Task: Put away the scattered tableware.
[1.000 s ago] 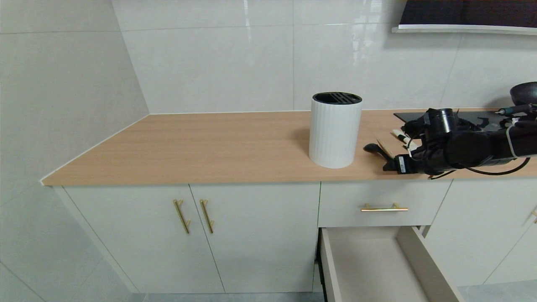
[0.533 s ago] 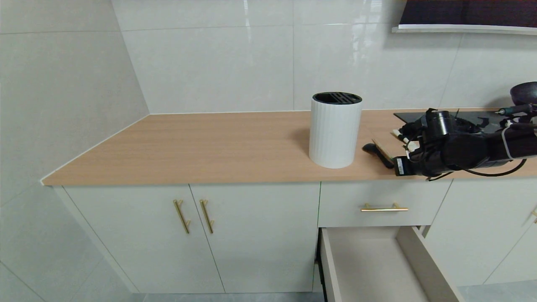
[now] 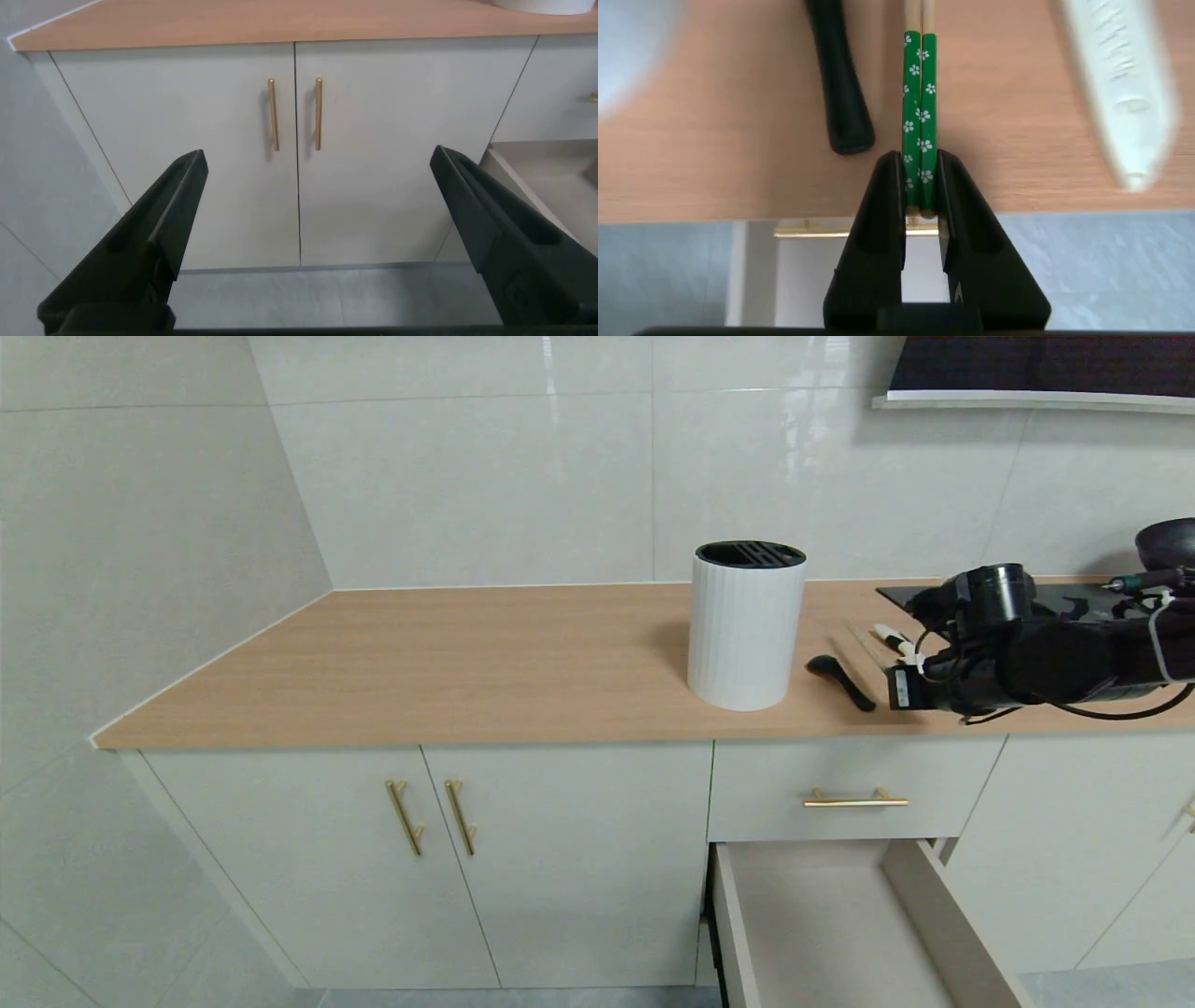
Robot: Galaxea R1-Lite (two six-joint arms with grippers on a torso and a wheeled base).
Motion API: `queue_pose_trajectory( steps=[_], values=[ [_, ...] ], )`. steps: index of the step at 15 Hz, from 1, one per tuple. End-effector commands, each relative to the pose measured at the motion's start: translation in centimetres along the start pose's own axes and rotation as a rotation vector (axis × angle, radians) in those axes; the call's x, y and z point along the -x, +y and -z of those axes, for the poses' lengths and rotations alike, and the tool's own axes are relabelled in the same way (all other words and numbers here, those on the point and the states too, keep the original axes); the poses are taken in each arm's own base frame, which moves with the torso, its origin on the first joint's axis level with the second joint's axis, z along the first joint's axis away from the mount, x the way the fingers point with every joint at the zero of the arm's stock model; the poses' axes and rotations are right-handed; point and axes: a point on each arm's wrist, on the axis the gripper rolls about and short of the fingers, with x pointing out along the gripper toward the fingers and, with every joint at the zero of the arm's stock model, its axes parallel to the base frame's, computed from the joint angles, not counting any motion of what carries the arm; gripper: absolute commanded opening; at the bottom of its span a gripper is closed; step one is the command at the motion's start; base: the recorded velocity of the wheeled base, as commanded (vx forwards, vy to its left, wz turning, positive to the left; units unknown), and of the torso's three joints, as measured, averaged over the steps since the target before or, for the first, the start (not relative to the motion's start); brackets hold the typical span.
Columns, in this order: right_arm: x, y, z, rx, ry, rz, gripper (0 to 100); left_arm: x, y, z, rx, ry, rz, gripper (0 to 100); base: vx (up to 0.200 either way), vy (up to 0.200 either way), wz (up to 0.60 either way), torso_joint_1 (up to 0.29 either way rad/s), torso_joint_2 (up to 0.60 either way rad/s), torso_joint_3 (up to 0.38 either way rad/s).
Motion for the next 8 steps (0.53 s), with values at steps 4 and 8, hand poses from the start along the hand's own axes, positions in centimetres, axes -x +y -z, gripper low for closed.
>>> queue_pose_trajectory(
  steps=[4,8],
  values=[
    [11.4,-1.4,-0.8,-0.019,-0.126,-0.047,0,0.0,0.0,0.0,0.0,0.0,0.0,100,0.0,0.0,0.0,0.0,0.0,0.0],
    [19.2,-2.4,2.5,-0.004,-0.103,-0.143,0,0.0,0.0,0.0,0.0,0.0,0.0,100,0.0,0.0,0.0,0.0,0.0,0.0]
  ],
)
